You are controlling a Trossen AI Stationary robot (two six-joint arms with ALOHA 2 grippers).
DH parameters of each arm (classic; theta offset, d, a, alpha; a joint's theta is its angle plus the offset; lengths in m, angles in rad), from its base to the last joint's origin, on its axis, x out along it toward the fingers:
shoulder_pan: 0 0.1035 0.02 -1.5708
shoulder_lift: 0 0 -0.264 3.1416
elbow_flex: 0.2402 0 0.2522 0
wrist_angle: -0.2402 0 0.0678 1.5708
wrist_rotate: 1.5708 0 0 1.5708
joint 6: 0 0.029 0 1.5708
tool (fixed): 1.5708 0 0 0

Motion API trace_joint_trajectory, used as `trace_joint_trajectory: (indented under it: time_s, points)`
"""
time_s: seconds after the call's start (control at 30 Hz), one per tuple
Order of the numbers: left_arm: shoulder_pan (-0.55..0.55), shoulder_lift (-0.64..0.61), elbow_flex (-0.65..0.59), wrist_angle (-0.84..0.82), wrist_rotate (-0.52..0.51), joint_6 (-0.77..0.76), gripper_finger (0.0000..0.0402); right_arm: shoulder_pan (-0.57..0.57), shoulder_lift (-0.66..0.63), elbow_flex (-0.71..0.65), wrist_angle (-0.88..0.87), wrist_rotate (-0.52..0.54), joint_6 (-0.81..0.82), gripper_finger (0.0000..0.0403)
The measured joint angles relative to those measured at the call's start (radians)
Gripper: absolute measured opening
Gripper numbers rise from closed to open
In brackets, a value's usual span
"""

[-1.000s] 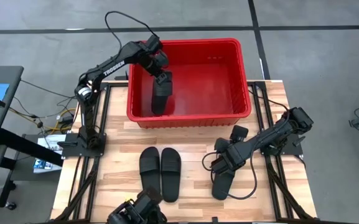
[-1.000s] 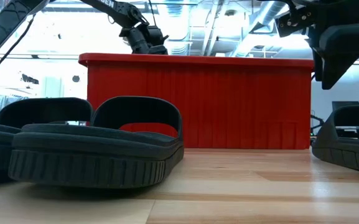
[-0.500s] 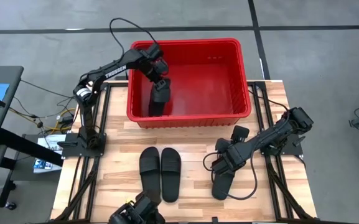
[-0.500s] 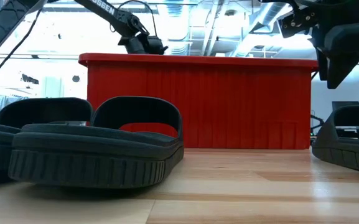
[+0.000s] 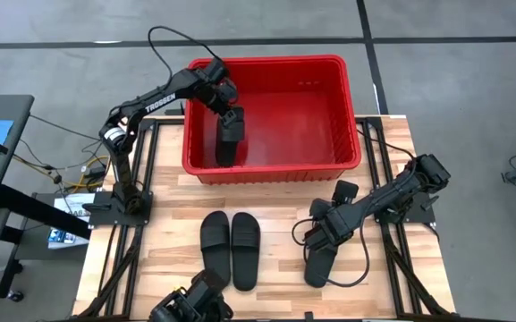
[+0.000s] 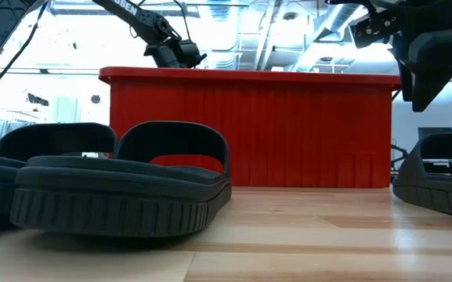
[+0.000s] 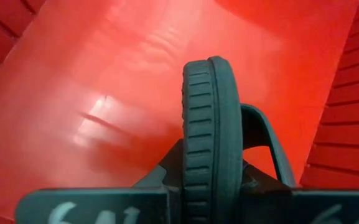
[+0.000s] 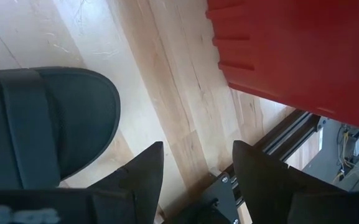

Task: Pick and place slides into bin
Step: Put the black slide into the red organizer bin

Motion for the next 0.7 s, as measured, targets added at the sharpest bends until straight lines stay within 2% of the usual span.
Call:
trace_joint_trajectory:
  time_s: [0.33, 0.7]
  points:
    - [0.0, 0.0, 0.0, -0.006, 0.001, 0.012, 0.0039, 0.0, 0.0, 0.0, 0.0, 0.0, -0.001, 0.0183]
    - [0.0, 0.001, 0.0, -0.012, -0.006, 0.018, 0.0081, 0.0, 0.0, 0.0, 0.0, 0.0, -0.001, 0.0182]
